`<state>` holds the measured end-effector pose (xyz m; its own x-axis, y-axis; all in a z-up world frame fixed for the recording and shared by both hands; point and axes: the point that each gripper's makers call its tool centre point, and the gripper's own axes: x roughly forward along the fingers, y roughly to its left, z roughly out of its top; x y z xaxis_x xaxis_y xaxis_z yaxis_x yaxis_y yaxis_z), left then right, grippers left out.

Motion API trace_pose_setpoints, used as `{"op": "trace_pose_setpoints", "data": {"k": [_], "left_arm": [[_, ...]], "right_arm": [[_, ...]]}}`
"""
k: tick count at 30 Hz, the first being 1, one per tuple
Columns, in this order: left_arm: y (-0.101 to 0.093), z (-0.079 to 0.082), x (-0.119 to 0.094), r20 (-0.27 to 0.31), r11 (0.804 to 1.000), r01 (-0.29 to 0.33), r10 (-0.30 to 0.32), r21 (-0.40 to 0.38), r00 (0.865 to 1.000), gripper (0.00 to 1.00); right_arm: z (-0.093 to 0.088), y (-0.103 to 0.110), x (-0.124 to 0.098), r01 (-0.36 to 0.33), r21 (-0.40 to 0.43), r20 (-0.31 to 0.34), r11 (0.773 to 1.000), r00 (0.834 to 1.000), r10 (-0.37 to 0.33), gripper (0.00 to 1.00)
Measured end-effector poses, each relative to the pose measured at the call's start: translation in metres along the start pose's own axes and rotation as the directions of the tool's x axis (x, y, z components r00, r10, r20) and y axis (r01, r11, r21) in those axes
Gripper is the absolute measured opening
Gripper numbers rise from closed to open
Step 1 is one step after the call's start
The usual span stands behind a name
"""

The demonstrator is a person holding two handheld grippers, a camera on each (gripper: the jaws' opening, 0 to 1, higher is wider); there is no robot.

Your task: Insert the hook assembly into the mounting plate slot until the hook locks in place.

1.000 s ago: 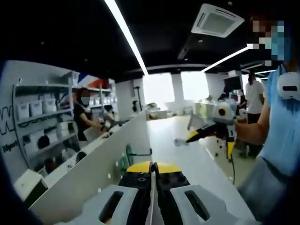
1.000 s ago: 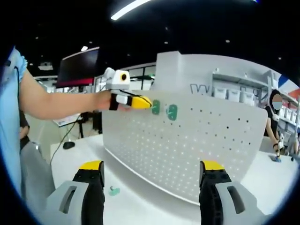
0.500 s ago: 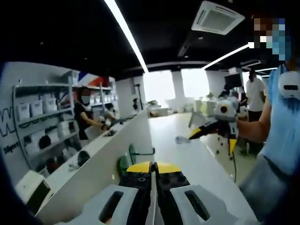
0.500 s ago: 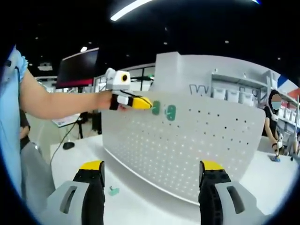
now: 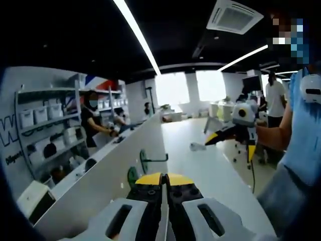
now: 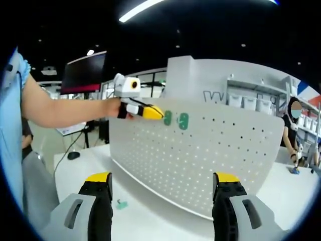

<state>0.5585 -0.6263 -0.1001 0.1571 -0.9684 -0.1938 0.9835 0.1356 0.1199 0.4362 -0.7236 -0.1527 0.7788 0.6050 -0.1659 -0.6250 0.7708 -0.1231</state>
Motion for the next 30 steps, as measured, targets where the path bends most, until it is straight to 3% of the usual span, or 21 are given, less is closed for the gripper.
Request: {"op": "trace_pose_setpoints", "data": {"k": [12, 18, 30], "left_arm": [[0.000, 0.000, -0.001, 0.028, 0.999, -0.022, 0.021, 0.040, 0.999, 0.05], [0.003, -0.002, -0.005, 0.020, 0.998, -0.044, 0.044, 0.036, 0.999, 0.11], [-0.012, -0.006, -0.015, 0.022, 0.999, -0.051, 0.051, 0.009, 0.998, 0.21]], "right_arm": [[0.003, 0.001, -0.001, -0.002, -0.007, 0.005, 1.000, 1.000, 0.002, 0.83], [0.004, 0.002, -0.001, -0.004, -0.011, 0.005, 1.000, 1.000, 0.004, 0.83], [0.004, 0.008, 0.003, -0.021, -0.016, 0.007, 1.000, 1.000, 0.021, 0.83]]}}
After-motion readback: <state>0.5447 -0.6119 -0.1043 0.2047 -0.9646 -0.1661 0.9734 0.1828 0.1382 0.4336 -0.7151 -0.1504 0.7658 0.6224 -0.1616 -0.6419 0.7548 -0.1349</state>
